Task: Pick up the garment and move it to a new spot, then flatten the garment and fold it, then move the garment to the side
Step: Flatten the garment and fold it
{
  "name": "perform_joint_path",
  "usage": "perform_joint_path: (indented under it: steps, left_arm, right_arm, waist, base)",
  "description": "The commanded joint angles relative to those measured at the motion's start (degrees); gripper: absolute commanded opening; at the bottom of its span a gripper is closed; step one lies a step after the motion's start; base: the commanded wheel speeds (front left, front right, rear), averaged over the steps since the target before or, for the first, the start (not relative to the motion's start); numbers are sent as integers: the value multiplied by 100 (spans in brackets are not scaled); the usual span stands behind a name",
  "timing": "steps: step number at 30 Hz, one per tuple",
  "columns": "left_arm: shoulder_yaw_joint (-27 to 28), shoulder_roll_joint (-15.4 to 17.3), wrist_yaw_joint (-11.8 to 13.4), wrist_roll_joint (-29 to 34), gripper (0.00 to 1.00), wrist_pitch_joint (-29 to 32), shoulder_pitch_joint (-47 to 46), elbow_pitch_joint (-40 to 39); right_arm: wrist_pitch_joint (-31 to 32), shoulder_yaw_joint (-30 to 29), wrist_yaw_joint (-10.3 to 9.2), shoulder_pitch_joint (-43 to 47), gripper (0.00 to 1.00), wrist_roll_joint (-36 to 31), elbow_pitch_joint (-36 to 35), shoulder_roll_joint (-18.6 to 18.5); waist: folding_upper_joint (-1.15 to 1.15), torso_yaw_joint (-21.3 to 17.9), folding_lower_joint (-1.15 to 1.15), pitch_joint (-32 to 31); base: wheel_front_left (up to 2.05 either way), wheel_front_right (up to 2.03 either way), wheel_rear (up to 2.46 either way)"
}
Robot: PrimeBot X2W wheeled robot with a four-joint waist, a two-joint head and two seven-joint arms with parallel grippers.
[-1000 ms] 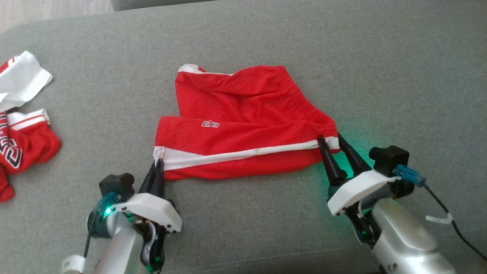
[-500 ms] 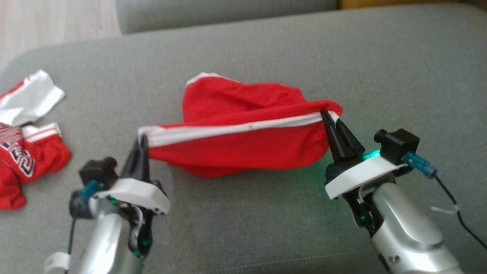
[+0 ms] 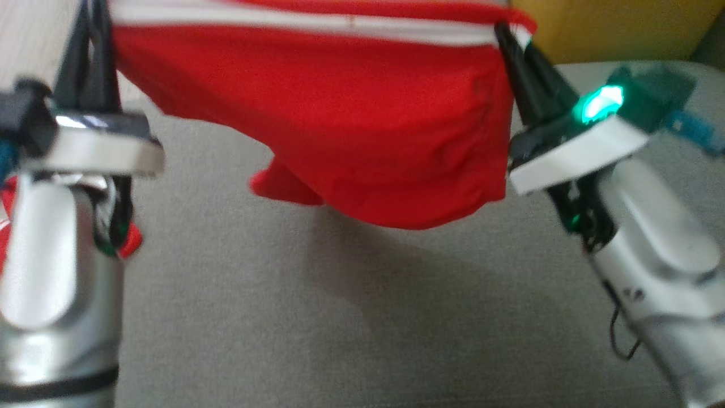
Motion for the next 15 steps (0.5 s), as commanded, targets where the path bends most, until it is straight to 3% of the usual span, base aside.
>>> perform_joint_path:
  steps: [1, 4, 9, 15]
  left_arm:
    - [154, 267, -21, 61, 0, 138, -506, -101]
    - [39, 300, -57, 103, 0, 450, -1028, 127]
    - [-43, 120, 128, 165, 0, 510, -2129, 780]
    - [46, -49, 498, 223, 0, 48, -3413, 1573]
  right_arm:
    - [105, 56, 37, -297, 0, 82, -136, -99]
    - [325, 130, 37, -767, 0, 168, 61, -166]
    - [484, 282, 37, -1878, 0, 4, 709, -140]
    - [-183, 143, 37, -3202, 0, -696, 2001, 81]
  waist:
    - [0, 77, 0, 159]
    - [0, 162, 0, 565]
    - [0, 273, 0, 1476]
    - [0, 367, 0, 2017]
  base:
    - [0, 0, 0]
    - [0, 0, 0]
    - [0, 0, 0]
    - [0, 0, 0]
